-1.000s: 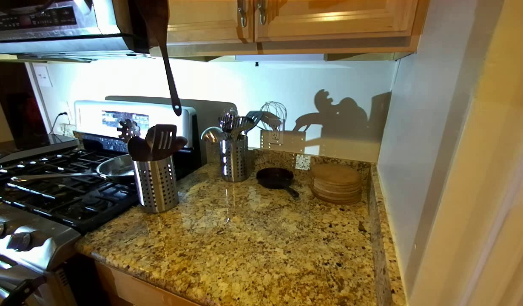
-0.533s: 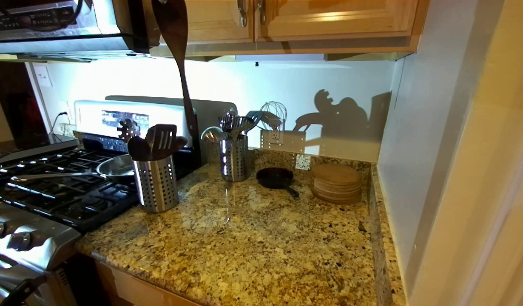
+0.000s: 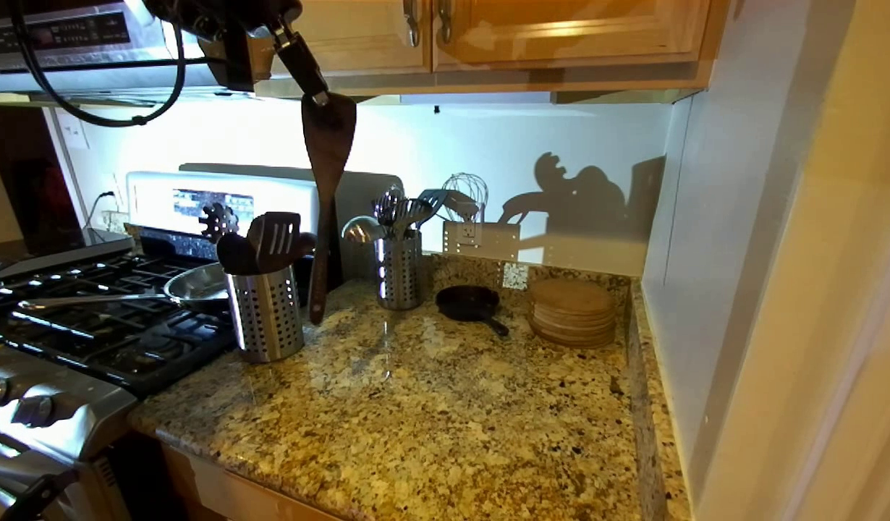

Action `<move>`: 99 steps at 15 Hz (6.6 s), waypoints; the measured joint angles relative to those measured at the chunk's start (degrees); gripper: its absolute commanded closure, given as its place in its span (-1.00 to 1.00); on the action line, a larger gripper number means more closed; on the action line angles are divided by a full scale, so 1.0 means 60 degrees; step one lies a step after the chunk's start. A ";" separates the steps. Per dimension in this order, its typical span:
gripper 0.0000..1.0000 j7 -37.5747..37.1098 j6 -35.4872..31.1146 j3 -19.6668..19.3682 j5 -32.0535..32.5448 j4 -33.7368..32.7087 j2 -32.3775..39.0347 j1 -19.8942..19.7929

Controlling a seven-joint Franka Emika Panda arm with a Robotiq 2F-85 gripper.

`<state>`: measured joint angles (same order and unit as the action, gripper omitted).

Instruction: Remove the spatula and spoon from the utensil holder closer to you respectively

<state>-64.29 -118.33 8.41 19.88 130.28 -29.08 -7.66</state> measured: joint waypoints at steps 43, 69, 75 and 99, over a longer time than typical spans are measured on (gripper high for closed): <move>0.89 -0.1285 -0.1864 -0.3341 -0.5755 0.1482 0.3473 -0.0870; -1.00 -0.0588 -0.3136 -0.3877 -0.6268 0.0262 0.6817 -0.0947; -1.00 -0.1099 -0.3398 -0.3847 -0.4263 0.1626 0.4533 -0.0816; -1.00 -0.0417 -0.2768 -0.0631 -0.3254 0.2773 -0.0581 -0.0626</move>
<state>-66.79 -134.94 4.62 0.36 146.92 -32.56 -11.42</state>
